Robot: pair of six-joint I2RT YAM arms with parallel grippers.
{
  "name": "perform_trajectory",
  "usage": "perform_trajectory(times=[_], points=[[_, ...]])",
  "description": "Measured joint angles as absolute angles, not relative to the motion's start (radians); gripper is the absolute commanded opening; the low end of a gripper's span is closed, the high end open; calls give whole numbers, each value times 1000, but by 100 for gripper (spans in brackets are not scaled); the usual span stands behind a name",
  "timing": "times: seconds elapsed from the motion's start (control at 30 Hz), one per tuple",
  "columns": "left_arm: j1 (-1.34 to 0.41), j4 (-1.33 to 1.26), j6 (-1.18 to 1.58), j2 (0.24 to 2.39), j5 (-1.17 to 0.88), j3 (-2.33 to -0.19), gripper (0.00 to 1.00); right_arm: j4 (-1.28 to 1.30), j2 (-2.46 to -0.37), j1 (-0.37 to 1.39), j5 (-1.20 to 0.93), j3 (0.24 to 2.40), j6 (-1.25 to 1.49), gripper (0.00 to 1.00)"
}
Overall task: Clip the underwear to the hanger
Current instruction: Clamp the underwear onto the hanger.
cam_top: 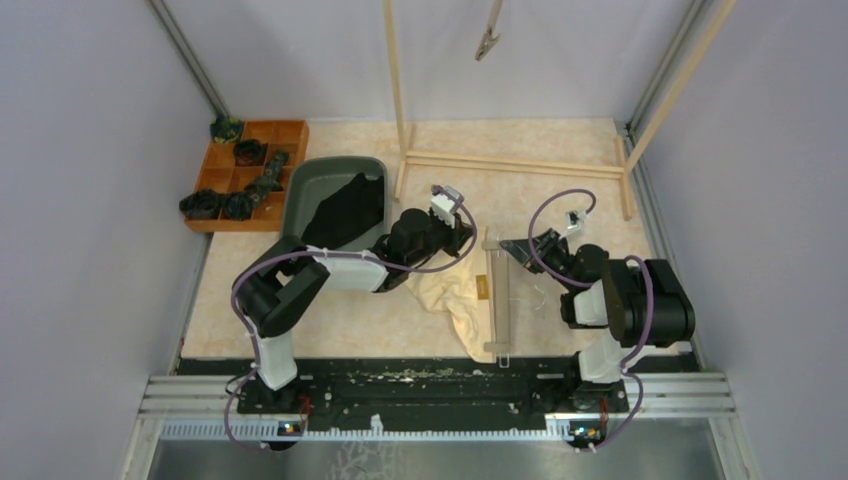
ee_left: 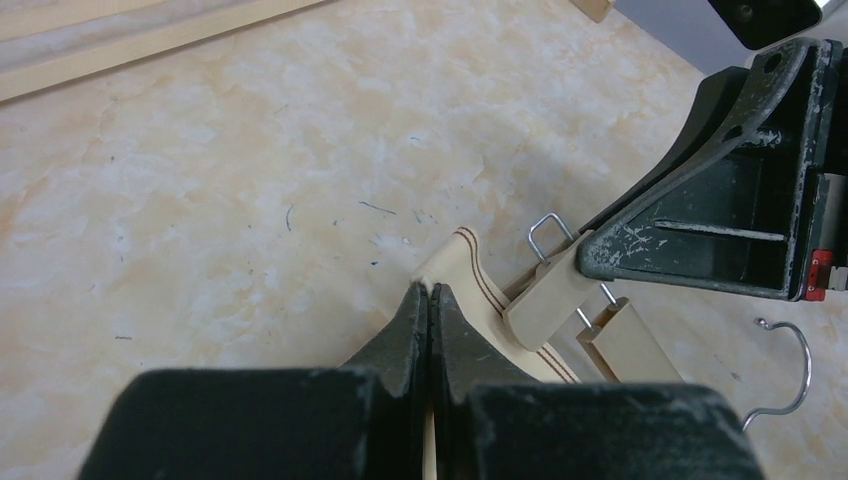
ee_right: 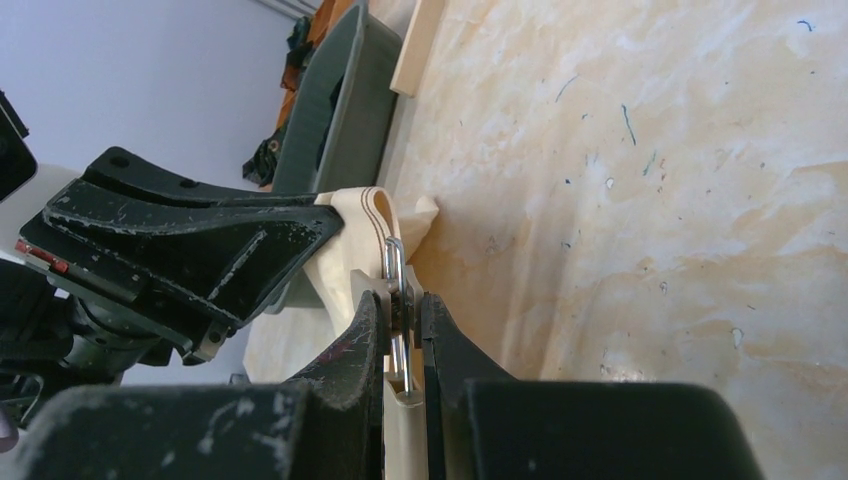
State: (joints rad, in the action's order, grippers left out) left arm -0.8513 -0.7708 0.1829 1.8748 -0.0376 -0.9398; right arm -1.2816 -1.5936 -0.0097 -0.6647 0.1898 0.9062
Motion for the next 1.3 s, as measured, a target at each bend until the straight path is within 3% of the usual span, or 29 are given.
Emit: perform_trajectory(times=[1.3], points=[[-862, -762, 186, 1909, -44, -1002, 0, -1378, -1632, -10, -691, 189, 947, 0]])
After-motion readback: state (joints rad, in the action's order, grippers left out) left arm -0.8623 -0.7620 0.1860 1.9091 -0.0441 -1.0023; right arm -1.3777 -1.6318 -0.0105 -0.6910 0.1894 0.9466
